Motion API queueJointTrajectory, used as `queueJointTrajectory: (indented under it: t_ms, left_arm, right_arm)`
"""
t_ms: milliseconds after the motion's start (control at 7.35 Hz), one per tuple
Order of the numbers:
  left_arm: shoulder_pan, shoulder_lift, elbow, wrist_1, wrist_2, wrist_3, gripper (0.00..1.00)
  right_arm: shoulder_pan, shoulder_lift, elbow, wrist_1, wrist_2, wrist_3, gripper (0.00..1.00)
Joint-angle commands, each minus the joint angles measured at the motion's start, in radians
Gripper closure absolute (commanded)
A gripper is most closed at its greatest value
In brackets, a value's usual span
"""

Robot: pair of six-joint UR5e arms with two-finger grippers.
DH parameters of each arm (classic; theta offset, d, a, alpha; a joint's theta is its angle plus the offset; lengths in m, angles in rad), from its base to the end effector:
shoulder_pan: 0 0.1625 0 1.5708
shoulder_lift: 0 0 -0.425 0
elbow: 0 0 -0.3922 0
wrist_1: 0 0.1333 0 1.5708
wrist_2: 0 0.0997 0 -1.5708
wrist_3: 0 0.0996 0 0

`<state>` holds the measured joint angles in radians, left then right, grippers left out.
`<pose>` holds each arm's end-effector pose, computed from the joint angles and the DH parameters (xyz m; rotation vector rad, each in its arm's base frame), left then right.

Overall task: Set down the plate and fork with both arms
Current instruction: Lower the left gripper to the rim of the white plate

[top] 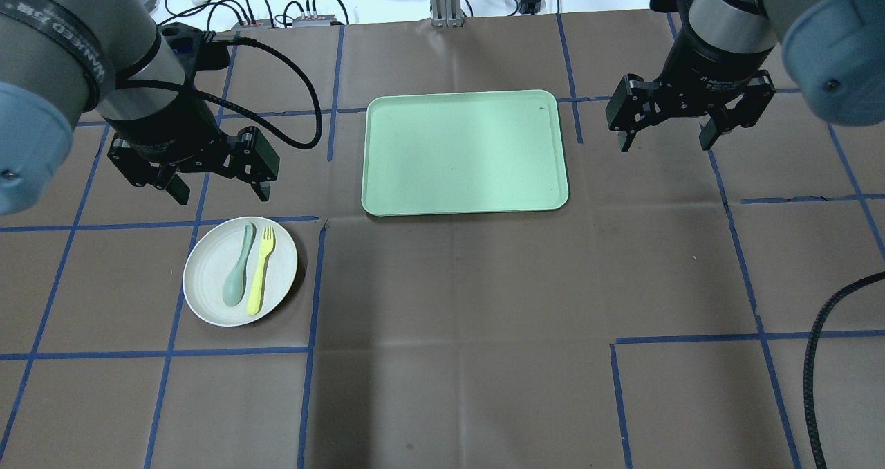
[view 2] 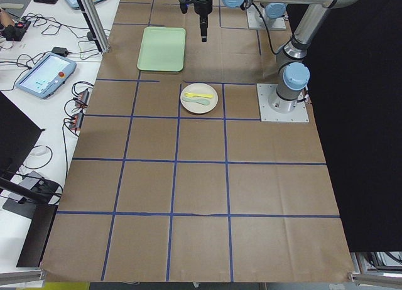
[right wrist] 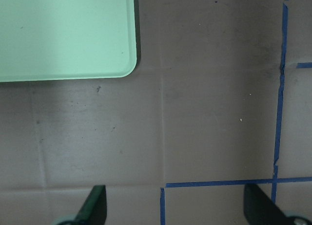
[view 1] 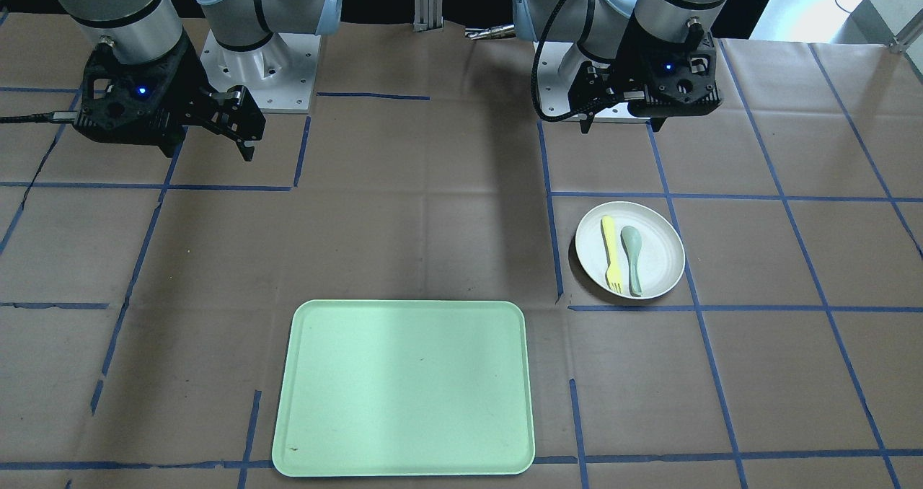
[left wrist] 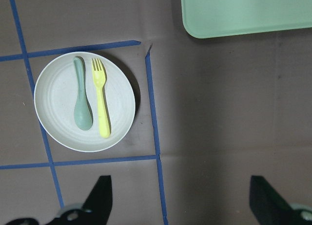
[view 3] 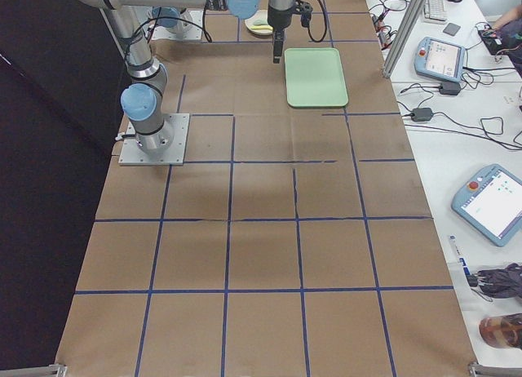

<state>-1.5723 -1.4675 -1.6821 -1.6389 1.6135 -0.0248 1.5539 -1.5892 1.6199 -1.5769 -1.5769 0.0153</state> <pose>-0.1297 -0.4400 0.4753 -0.0335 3.0955 0.1170 0.1245 -0.4836 0.4734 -0.0504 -3.1349 -0.0386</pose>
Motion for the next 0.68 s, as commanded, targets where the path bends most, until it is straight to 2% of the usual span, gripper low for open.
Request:
queueJointTrajectory:
  t_ms: [0,544]
  left_arm:
    - [0.003,-0.010,0.004,-0.004,-0.012,0.000,0.00]
    - [0.005,-0.027,0.016,-0.001,0.014,0.000,0.00]
  right_arm:
    - [0.002,0.000,0.000,0.000,0.000,0.002,0.00]
    - [0.002,0.001,0.000,0.000,0.001,0.002,0.00]
